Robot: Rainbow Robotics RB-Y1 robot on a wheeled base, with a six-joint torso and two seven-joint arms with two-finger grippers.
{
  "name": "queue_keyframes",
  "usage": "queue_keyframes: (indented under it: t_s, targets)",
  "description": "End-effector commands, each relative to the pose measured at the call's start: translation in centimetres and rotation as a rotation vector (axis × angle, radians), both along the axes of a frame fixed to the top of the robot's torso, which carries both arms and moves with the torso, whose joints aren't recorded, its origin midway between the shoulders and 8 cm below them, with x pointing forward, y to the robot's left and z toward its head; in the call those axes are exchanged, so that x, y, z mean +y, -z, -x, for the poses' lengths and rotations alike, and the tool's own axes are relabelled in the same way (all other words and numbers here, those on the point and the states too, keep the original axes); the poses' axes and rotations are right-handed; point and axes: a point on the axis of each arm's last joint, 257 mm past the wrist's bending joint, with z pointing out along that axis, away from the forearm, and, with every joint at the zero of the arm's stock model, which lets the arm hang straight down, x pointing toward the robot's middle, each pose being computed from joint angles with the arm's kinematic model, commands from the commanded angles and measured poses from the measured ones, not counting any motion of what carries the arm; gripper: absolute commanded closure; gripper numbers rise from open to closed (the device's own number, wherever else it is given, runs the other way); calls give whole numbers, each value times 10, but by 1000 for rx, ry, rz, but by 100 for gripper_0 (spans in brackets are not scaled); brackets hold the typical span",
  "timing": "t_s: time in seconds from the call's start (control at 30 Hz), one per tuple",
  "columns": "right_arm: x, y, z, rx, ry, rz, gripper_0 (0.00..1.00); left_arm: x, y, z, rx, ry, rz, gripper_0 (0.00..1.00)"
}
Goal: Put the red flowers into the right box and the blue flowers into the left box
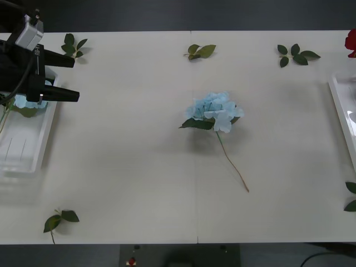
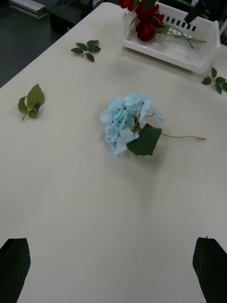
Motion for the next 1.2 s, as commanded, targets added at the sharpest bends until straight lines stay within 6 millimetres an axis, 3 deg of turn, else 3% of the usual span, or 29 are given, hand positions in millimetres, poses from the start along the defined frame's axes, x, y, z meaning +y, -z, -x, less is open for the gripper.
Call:
queue_keyframes:
  t_s: [0.03, 0.27, 0.4, 0.67, 1.13, 1.17, 1.2]
  targets:
    - [-43, -15, 2, -46, 21, 95, 100, 30, -4, -4, -50, -13, -66, 0]
    - [-95, 2, 23, -37, 92, 176, 100, 59, -6, -11, -49, -70, -122, 0]
    - [-115, 12, 28, -46, 145, 210, 100, 64, -3, -12, -48, -80, -142, 0]
    - [-136, 37, 34, -36, 194, 295, 100, 66, -3, -13, -50, -86, -145, 0]
    - [-175, 54, 47, -38, 289, 397, 100, 66, -3, -13, -50, -86, -145, 0]
    - [-177, 54, 47, -39, 294, 401, 99, 66, -3, -13, -50, -86, -145, 0]
    - [-179, 53, 48, -41, 298, 407, 91, 66, -3, -13, -50, -86, -145, 0]
